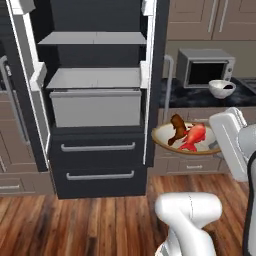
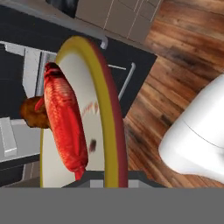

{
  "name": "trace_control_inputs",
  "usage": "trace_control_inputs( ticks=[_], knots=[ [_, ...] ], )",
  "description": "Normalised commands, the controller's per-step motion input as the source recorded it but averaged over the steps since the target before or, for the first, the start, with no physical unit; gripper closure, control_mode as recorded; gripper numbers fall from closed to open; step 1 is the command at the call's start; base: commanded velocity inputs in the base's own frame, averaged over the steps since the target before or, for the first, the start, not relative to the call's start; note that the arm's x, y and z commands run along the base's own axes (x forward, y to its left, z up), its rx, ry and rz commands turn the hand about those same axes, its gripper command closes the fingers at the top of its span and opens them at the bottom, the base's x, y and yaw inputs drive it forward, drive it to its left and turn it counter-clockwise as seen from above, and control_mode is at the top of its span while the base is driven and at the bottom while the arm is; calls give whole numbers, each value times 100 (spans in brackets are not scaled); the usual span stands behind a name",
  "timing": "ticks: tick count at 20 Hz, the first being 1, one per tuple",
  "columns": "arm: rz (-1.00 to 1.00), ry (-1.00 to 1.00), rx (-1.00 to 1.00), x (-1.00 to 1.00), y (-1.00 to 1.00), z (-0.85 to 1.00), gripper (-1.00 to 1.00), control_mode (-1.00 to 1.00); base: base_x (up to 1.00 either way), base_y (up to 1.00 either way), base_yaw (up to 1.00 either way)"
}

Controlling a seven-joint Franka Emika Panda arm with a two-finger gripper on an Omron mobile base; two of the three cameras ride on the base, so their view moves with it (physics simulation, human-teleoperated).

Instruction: Place the bowl with the eggplant and bell pepper on the second highest shelf of the fridge. Place the bowl with the fish and chicken drumstick on the top shelf of the fridge.

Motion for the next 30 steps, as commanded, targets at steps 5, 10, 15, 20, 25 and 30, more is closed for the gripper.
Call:
trace_control_inputs(
  ticks=[5,10,15,20,25,30],
  knots=[
    [0,0,0,0,0,0,100,100,59,100,-3],
    [0,0,0,0,0,0,100,100,99,54,-19],
    [0,0,0,0,0,0,100,100,93,46,-20],
    [0,0,0,0,0,0,100,100,47,59,-6],
    [0,0,0,0,0,0,100,100,63,11,-9],
    [0,0,0,0,0,0,100,100,74,9,-11]
  ],
)
